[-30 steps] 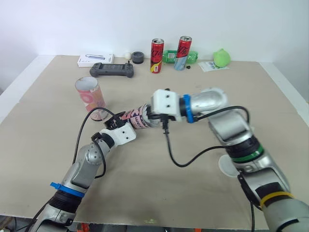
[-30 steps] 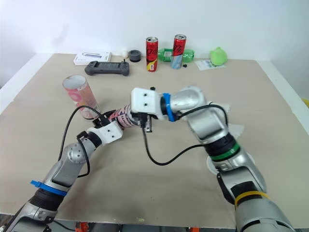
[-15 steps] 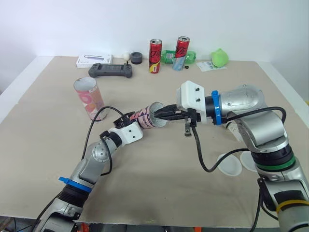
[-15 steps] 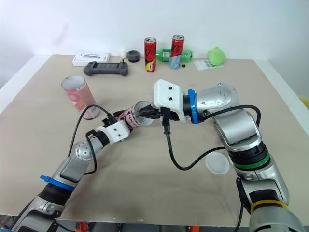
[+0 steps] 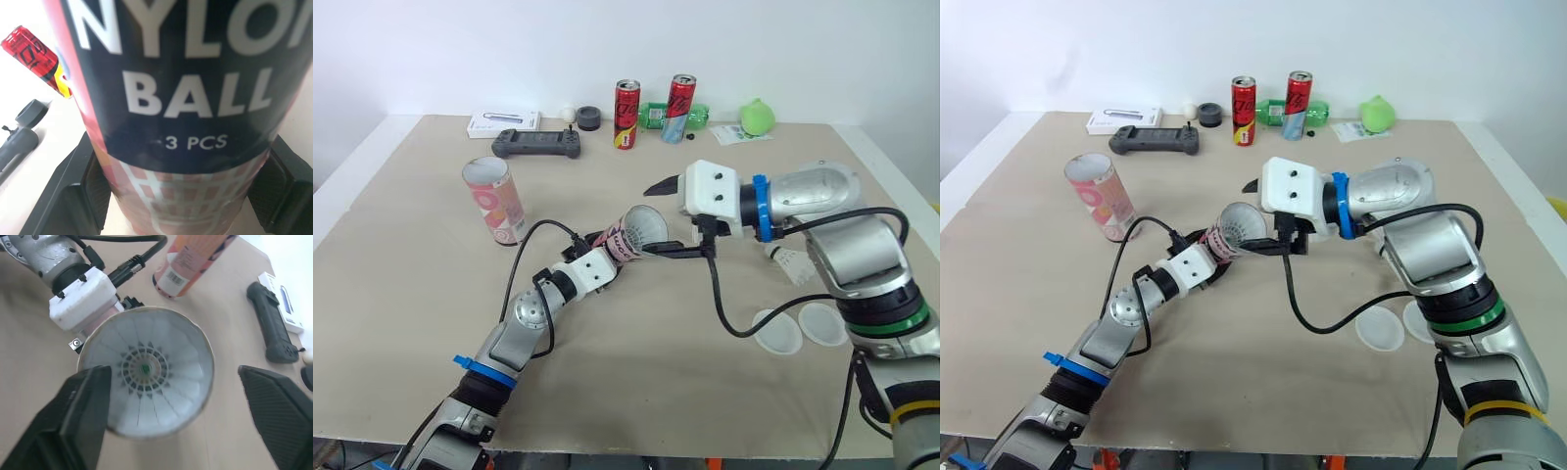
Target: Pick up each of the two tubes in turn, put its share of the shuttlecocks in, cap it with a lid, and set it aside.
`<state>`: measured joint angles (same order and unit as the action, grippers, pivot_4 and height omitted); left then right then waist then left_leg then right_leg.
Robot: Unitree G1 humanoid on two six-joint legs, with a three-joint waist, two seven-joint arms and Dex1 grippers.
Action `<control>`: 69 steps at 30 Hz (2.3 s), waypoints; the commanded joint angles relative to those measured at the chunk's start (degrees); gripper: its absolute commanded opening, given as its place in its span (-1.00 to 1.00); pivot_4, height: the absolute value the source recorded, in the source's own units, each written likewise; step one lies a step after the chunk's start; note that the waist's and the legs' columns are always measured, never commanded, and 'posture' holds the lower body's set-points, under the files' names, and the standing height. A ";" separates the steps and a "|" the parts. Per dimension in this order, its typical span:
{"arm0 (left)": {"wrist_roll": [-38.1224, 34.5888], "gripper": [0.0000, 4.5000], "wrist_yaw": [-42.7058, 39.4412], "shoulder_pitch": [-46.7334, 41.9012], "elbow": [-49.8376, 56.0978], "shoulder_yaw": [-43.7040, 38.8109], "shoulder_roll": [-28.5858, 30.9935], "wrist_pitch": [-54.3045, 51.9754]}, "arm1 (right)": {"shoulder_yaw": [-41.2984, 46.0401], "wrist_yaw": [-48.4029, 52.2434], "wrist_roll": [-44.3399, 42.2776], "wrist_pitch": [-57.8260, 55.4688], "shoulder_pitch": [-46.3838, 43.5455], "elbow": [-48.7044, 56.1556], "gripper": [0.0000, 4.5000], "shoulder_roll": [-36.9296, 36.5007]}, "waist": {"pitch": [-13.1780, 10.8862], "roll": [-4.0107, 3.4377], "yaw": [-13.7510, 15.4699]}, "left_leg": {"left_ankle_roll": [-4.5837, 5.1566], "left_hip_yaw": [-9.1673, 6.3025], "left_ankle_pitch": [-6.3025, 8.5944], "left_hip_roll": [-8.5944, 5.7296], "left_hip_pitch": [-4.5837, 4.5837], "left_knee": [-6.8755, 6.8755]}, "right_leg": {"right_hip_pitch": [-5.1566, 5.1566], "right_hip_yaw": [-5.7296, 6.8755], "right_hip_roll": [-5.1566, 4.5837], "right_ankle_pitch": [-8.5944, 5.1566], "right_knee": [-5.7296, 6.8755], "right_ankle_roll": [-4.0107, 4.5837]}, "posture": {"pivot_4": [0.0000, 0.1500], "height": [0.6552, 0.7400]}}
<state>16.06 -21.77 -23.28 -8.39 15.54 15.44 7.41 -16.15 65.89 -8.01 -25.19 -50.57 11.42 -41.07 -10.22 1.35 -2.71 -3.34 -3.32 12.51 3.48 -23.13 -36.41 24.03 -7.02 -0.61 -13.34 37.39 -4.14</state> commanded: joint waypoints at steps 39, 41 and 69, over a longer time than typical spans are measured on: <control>-20.51 0.41 -13.82 7.63 -6.88 -0.84 -8.91 -7.42 | 2.27 18.27 8.68 17.72 20.26 -24.78 -0.98 -21.81 | 0.43 -0.68 -0.13 | 0.01 0.17 0.00 -0.35 0.99 -0.07 | -0.93 -0.53 -0.09 -0.41 -0.10 -0.48 | 1.00 1.00; -20.45 0.41 -14.03 7.54 -6.84 -0.70 -8.82 -7.76 | 2.91 18.96 8.02 17.56 19.07 -24.74 -0.98 -21.41 | 0.44 -0.67 -0.15 | 0.01 0.16 0.00 -0.36 1.02 -0.08 | -0.95 -0.53 -0.09 -0.41 -0.10 -0.48 | 1.00 1.00; -17.81 0.41 -12.92 3.21 -8.22 1.30 -7.19 -10.14 | -5.25 23.22 6.03 16.45 -26.64 -28.50 -0.98 4.09 | 0.54 -0.67 -0.20 | 0.04 -0.16 -0.08 -0.64 0.68 -0.05 | -0.87 -0.63 -0.12 -0.39 -0.25 -0.50 | 1.00 1.00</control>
<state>-4.80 -36.07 -21.64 -13.11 15.82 7.26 -0.11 -21.85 87.77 -2.62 -10.03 -75.11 -17.21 -37.02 -9.67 0.68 -2.91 -3.30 -3.48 12.42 2.84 -22.45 -36.46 23.16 -7.65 -0.73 -13.73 37.13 -4.64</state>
